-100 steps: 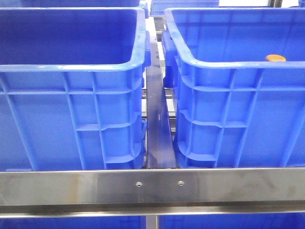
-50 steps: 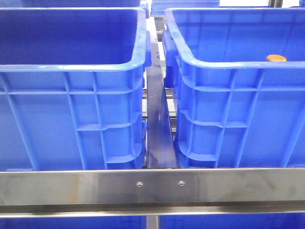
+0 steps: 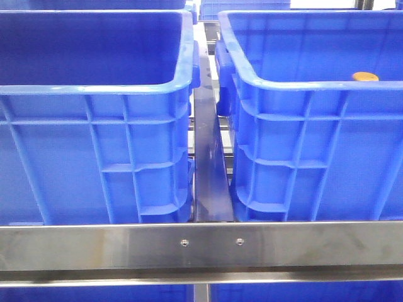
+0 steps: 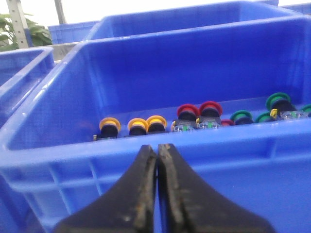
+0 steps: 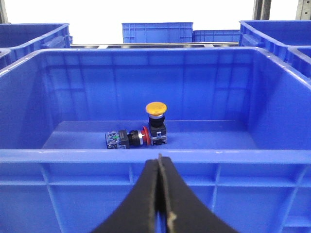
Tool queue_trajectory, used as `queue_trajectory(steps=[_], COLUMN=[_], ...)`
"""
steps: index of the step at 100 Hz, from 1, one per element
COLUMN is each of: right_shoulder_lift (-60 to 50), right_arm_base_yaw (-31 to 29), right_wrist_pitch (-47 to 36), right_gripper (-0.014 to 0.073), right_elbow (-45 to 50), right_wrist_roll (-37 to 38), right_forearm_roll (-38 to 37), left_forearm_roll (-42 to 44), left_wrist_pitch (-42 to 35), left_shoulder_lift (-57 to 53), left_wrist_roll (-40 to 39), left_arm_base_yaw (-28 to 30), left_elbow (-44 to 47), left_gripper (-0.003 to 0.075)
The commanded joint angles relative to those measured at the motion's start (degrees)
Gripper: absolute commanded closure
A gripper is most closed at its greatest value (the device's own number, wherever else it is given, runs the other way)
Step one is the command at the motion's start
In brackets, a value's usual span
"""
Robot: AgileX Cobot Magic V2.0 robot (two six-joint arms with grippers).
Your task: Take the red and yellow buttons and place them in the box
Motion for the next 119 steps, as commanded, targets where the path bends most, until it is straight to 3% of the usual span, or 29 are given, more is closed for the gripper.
queue_trajectory(steps=[1, 119], right_shoulder_lift=[-1.25, -1.25], right_arm_base_yaw=[0.06, 0.06], right_wrist_pitch=[-4.84, -4.72], right_gripper=[0.0661, 0.0661], right_elbow=[0.01, 0.01], right_wrist_roll=[0.19, 0.19], right_forearm_roll=[-0.49, -0.48], left_forearm_roll=[0.24, 1.48], left_wrist_pitch=[-5.39, -6.22], left_shoulder_lift=[-1.87, -1.87], left_wrist_roll=[-0.69, -0.69], left_arm_base_yaw=[-0.32, -0.32], left_elbow=[0.25, 0.25], left_gripper=[0.0739, 0.0739])
